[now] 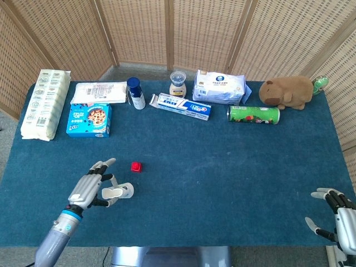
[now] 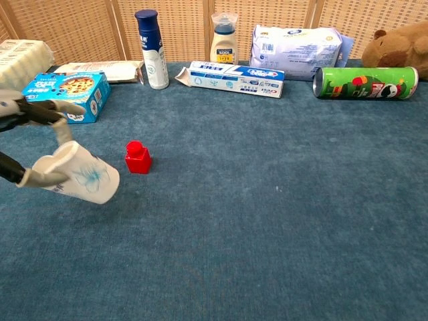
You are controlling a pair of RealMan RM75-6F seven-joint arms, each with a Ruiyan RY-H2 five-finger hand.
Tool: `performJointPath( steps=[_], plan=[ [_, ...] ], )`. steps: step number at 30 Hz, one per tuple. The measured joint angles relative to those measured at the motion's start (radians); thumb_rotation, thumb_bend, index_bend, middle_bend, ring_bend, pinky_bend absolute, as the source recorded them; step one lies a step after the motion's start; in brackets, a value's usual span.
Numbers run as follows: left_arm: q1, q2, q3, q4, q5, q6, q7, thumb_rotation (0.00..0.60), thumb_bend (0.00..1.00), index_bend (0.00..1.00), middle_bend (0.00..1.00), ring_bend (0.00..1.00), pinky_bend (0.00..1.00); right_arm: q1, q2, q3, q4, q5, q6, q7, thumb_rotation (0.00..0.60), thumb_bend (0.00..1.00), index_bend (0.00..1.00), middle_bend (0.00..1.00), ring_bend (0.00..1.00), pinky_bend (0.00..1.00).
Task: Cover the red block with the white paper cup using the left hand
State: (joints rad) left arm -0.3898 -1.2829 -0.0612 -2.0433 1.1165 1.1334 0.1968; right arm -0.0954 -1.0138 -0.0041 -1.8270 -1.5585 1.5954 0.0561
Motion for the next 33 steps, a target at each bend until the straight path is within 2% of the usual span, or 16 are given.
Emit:
performJointPath(
  steps=[9, 15, 17, 22, 24, 29, 33],
  plan=[
    [0.024, 0.085, -0.018, 0.062, 0.031, -0.134, -0.378, 0.451, 0.25, 0.57, 0.05, 0.00, 0.00, 0.012, -0.009, 0.003, -0.012, -0.005, -0.015, -0.024, 0.600, 0.26, 0.34, 0.29, 0.22, 0.29],
    [0.019, 0.103, -0.025, 0.162, 0.085, -0.211, -0.516, 0.447, 0.25, 0.57, 0.05, 0.00, 0.00, 0.014, -0.012, 0.005, -0.023, -0.001, -0.017, -0.042, 0.600, 0.26, 0.34, 0.29, 0.22, 0.29],
    [0.017, 0.098, -0.026, 0.190, 0.098, -0.218, -0.534, 0.446, 0.24, 0.53, 0.05, 0.00, 0.00, 0.014, -0.013, 0.006, -0.025, 0.000, -0.017, -0.045, 0.600, 0.26, 0.34, 0.29, 0.22, 0.29],
    [0.008, 0.069, -0.029, 0.260, 0.117, -0.244, -0.599, 0.454, 0.14, 0.18, 0.02, 0.00, 0.00, 0.015, -0.013, 0.006, -0.029, 0.003, -0.019, -0.050, 0.600, 0.26, 0.34, 0.29, 0.22, 0.29],
    [0.000, 0.067, -0.027, 0.281, 0.122, -0.262, -0.604, 0.453, 0.13, 0.09, 0.00, 0.00, 0.00, 0.015, -0.012, 0.007, -0.032, 0.003, -0.019, -0.049, 0.600, 0.26, 0.34, 0.29, 0.22, 0.29],
    [-0.018, 0.096, -0.007, 0.284, 0.114, -0.296, -0.530, 0.452, 0.12, 0.05, 0.00, 0.00, 0.00, 0.011, -0.004, 0.005, -0.041, 0.000, -0.012, -0.035, 0.600, 0.26, 0.34, 0.29, 0.22, 0.29],
    [-0.027, 0.137, 0.006, 0.258, 0.083, -0.292, -0.411, 0.453, 0.12, 0.05, 0.00, 0.00, 0.00, 0.006, 0.001, 0.002, -0.042, -0.003, -0.006, -0.032, 0.600, 0.26, 0.34, 0.29, 0.22, 0.29]
  ],
)
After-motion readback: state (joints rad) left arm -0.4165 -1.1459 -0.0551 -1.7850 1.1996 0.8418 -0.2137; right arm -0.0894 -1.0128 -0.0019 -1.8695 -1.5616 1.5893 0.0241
